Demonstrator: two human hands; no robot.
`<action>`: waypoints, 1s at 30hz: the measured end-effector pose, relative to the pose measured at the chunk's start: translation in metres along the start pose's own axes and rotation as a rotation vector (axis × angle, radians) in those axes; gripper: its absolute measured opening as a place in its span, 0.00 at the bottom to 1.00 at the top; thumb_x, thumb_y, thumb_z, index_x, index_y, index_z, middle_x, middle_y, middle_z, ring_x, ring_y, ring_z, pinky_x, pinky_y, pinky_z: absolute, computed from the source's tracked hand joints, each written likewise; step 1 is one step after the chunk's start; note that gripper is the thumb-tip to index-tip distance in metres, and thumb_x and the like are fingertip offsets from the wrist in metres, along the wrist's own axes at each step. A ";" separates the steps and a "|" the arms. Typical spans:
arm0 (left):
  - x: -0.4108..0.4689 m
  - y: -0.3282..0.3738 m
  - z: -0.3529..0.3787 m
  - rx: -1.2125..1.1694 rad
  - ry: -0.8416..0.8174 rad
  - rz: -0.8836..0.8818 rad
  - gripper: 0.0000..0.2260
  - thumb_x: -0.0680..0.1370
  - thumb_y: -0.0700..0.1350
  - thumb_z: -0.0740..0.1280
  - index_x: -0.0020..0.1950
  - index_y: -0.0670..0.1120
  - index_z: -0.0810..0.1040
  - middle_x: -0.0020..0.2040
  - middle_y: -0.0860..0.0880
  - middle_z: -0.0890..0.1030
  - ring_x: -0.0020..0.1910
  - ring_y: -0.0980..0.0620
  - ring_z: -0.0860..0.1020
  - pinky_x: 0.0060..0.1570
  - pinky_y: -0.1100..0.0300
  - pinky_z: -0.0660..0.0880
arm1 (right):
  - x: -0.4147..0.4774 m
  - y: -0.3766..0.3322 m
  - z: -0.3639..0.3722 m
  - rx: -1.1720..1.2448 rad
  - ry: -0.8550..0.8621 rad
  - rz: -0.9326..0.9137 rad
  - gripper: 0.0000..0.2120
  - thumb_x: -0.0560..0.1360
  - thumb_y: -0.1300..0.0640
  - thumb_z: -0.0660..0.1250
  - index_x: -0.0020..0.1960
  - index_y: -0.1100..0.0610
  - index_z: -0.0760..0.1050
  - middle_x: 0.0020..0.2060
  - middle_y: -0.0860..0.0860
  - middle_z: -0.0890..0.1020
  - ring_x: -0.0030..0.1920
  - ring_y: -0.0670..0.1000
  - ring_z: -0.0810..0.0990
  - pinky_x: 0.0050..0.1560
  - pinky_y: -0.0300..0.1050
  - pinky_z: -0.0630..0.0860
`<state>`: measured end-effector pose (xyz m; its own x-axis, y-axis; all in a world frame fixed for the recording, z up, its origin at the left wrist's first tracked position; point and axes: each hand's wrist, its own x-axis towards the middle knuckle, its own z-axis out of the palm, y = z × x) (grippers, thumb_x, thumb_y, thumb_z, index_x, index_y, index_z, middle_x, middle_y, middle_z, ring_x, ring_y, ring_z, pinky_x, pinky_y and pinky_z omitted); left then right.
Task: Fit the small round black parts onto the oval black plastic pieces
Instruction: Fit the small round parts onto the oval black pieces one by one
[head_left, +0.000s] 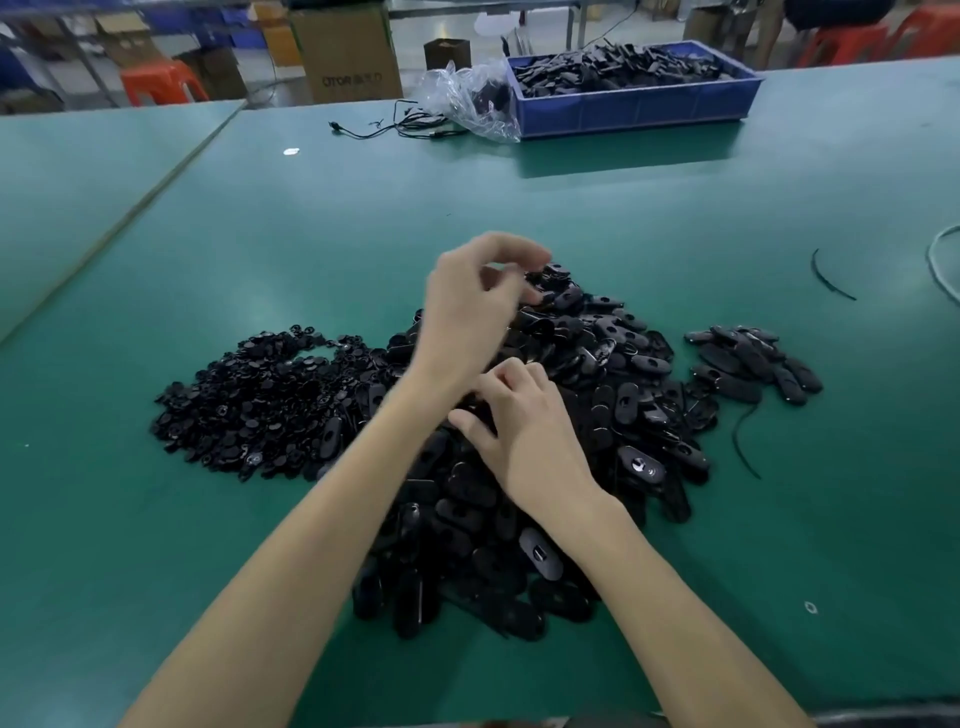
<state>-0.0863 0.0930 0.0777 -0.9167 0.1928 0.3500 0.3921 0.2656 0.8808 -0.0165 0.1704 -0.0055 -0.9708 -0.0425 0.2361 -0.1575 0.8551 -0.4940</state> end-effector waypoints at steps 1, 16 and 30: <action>0.000 -0.007 -0.015 0.023 0.035 -0.016 0.15 0.81 0.32 0.63 0.49 0.51 0.83 0.48 0.55 0.86 0.40 0.56 0.85 0.38 0.63 0.79 | -0.001 0.002 0.001 0.026 0.024 -0.012 0.19 0.82 0.47 0.70 0.67 0.58 0.80 0.57 0.54 0.77 0.61 0.57 0.72 0.66 0.52 0.70; -0.028 -0.110 -0.104 1.027 0.099 -0.302 0.13 0.85 0.43 0.65 0.67 0.41 0.80 0.65 0.38 0.77 0.66 0.36 0.71 0.67 0.42 0.63 | 0.000 0.002 0.000 0.022 0.035 -0.023 0.13 0.83 0.52 0.69 0.66 0.54 0.80 0.61 0.46 0.78 0.66 0.50 0.69 0.70 0.47 0.68; -0.031 -0.110 -0.104 0.997 0.209 -0.276 0.05 0.83 0.47 0.68 0.54 0.46 0.82 0.57 0.43 0.79 0.62 0.41 0.72 0.62 0.47 0.60 | -0.002 0.002 -0.004 0.118 0.072 -0.007 0.01 0.82 0.59 0.70 0.51 0.54 0.79 0.51 0.46 0.80 0.59 0.48 0.71 0.65 0.39 0.66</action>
<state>-0.1090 -0.0408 0.0031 -0.9417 -0.1340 0.3087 -0.0333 0.9499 0.3108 -0.0143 0.1737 -0.0038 -0.9547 -0.0075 0.2975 -0.1888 0.7881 -0.5859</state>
